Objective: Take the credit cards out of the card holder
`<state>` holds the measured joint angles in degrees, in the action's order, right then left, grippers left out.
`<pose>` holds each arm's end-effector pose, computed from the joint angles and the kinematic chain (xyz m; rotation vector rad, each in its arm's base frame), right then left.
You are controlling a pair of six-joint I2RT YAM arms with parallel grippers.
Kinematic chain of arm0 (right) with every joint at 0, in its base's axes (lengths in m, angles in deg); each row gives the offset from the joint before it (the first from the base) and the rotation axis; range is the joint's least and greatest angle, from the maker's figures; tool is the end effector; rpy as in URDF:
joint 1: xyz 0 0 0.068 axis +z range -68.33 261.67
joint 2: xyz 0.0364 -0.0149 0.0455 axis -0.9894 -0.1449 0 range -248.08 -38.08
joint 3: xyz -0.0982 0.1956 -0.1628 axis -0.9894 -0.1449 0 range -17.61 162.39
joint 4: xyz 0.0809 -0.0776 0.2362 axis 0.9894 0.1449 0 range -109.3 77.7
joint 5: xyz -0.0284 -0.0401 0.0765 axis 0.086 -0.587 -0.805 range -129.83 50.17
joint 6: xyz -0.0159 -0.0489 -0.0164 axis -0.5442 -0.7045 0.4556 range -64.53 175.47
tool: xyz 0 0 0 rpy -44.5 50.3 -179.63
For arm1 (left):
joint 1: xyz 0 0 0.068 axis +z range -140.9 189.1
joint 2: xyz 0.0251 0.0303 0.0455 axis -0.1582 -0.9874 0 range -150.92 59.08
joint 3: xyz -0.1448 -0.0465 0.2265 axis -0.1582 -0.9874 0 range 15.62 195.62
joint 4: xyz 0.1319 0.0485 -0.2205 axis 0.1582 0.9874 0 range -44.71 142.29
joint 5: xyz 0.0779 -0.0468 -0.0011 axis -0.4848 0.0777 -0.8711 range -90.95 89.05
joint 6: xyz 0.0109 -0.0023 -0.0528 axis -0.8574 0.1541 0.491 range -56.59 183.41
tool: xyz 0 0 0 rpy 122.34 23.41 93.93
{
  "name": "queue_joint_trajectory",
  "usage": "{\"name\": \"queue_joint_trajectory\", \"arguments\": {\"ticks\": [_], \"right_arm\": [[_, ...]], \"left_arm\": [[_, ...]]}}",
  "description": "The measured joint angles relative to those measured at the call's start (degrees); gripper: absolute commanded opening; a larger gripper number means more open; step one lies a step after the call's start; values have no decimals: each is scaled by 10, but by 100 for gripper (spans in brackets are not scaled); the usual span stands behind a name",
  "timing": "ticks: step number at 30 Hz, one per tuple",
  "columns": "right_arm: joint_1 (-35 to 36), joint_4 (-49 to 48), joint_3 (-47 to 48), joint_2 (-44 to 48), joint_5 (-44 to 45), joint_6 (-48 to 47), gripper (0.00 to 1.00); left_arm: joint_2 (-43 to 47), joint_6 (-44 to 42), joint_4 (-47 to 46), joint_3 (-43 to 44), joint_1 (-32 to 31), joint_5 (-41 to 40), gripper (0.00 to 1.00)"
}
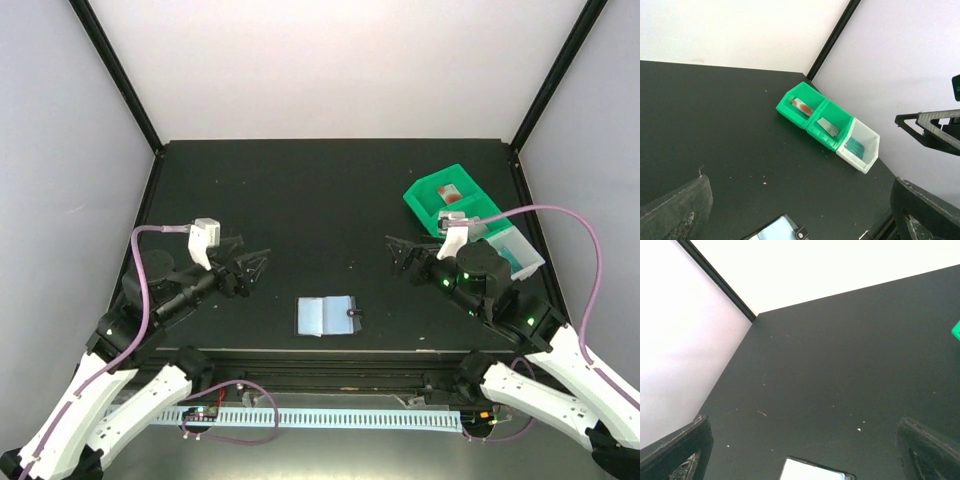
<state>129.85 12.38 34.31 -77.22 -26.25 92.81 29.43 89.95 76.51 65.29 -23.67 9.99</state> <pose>0.1021 0.1015 0.3576 -0.0191 1.9701 0.7808 0.0864 -0.0637 0.3632 0.2456 1.8395 -0.9058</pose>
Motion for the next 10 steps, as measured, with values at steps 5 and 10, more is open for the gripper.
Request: {"name": "queue_joint_trajectory", "arguments": {"ticks": [5, 10], "right_arm": [[0, 14, -12, 7, -1, 1, 100], [0, 20, -27, 10, -4, 5, 100]], "left_arm": [[12, 0, 9, 0, 0, -1, 99], [27, 0, 12, -2, 0, -5, 99]]}}
